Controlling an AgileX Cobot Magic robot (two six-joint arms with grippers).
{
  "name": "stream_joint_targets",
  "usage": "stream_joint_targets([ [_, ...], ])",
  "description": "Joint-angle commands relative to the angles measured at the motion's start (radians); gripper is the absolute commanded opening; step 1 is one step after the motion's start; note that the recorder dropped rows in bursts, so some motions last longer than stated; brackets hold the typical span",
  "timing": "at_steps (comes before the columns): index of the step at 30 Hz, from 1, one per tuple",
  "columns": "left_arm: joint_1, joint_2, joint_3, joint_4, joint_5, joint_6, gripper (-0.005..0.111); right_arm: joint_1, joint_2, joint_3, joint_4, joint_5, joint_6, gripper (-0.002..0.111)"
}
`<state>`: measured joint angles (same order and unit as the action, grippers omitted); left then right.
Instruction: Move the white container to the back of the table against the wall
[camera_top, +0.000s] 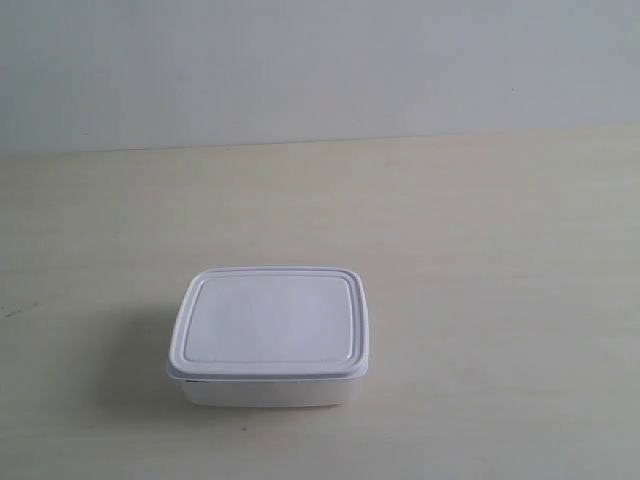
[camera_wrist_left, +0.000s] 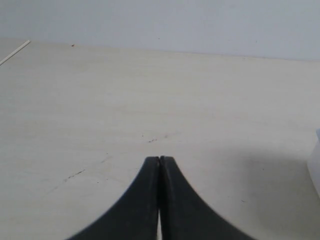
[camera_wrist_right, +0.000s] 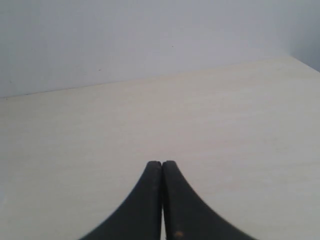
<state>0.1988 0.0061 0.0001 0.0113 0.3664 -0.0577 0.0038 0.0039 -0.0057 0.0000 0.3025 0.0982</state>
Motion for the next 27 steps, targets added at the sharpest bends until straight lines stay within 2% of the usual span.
stream_joint_targets([
  [1,0.002,-0.006,0.0,0.0,-0.014,-0.001,0.0,-0.006,-0.004,0.006,-0.006,-0.011,-0.001,0.0],
  [14,0.002,-0.006,0.0,0.0,-0.014,-0.001,0.0,-0.006,-0.004,0.006,-0.006,-0.011,-0.001,0.0],
  [19,0.002,-0.006,0.0,0.054,-0.006,0.083,0.0,-0.006,-0.004,0.006,-0.006,-0.011,-0.001,0.0],
  [27,0.002,-0.006,0.0,0.06,-0.006,0.084,0.0,-0.006,-0.004,0.006,-0.024,-0.011,-0.009,0.0],
])
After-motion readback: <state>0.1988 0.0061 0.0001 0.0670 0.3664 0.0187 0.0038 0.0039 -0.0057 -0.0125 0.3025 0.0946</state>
